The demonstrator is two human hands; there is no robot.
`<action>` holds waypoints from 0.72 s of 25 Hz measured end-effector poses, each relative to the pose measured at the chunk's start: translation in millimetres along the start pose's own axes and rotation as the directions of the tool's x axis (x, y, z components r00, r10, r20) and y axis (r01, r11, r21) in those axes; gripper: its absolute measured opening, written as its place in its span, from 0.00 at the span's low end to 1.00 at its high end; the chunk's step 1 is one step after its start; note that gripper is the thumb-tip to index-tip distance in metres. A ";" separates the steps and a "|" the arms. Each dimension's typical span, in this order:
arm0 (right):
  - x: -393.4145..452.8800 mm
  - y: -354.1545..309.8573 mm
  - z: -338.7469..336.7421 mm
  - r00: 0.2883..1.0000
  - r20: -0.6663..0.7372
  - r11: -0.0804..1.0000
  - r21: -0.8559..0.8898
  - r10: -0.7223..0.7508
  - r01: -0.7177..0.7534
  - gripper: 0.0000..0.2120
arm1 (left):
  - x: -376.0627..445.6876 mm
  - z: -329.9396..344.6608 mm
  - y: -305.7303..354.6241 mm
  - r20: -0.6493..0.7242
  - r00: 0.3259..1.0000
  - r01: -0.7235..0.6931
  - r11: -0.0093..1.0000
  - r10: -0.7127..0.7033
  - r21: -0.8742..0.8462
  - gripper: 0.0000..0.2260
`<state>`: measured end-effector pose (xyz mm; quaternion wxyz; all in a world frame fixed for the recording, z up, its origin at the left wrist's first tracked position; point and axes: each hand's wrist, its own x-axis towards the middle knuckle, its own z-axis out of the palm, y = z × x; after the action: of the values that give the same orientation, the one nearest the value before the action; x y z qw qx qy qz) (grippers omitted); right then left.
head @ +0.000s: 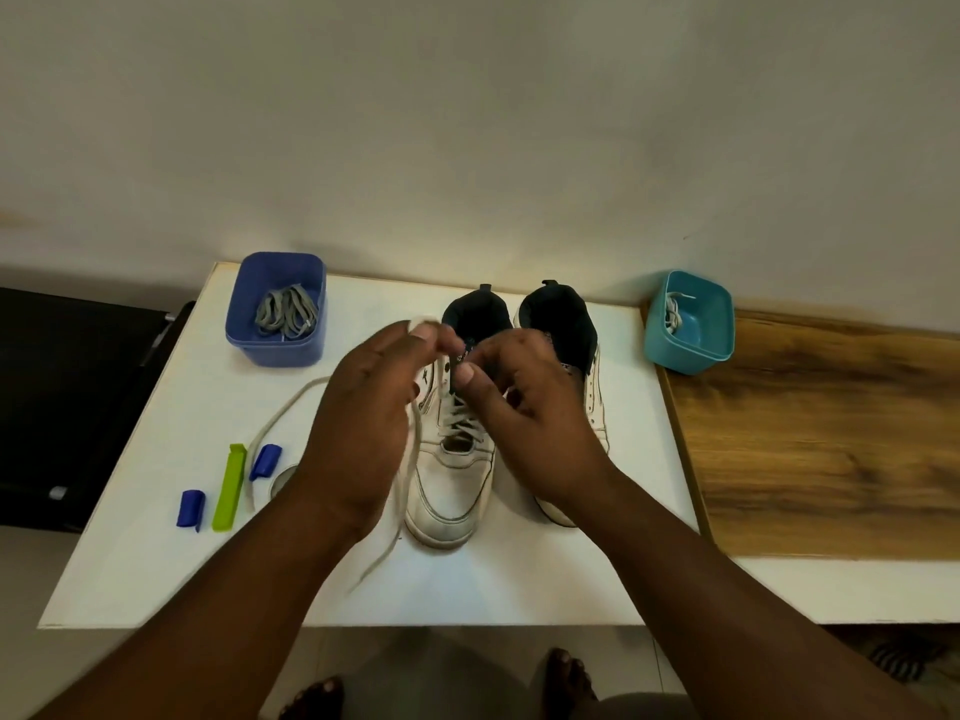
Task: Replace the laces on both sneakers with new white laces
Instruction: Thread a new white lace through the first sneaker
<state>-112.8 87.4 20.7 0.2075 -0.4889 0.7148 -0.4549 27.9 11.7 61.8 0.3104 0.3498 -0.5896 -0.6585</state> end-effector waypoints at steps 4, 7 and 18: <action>-12.0 -6.4 13.2 0.935 0.348 0.989 -0.100 -0.064 0.105 0.08 | 6.5 -4.7 -1.0 -0.031 0.999 0.016 0.880 -0.035 -0.475 0.13; -14.0 -5.8 15.8 0.875 0.485 1.000 0.012 -0.007 0.001 0.06 | 10.6 -7.2 3.8 -0.004 0.996 0.059 0.708 -0.088 -0.704 0.15; 3.3 12.5 -16.4 0.997 -0.066 0.994 -0.097 0.046 -0.053 0.06 | 22.7 -20.6 -15.9 -0.326 0.784 0.205 0.715 -0.529 -0.668 0.09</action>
<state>-132.8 93.2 18.7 0.1714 -0.4659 0.7545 -0.4293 32.3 -16.6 42.6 0.4020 0.5035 -0.1648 -0.7468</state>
